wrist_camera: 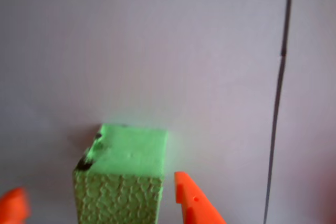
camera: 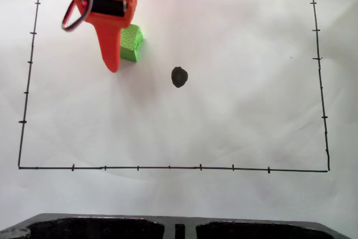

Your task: Grasp the colored block, Place it on the black dot, and then return the arm to the default position.

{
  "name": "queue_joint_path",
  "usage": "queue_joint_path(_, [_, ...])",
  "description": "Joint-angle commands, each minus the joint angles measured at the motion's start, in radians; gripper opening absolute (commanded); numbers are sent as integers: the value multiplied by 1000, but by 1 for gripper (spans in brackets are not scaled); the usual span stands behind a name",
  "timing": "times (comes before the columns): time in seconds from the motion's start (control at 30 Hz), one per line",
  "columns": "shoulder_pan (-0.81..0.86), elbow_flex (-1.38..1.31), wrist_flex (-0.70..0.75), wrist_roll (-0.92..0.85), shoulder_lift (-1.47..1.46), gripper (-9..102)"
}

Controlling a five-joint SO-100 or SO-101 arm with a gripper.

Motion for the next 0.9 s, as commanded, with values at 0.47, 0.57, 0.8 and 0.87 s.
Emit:
queue_joint_path(0.47, [8,-40,-51,-12,-67,29])
queue_joint_path(0.57, [8,-40,-54,-11,-72,27])
queue_joint_path(0.8, [15,-40,-71,2,-74,18])
queue_joint_path(0.87, [17,-38,-78,6,-71,17])
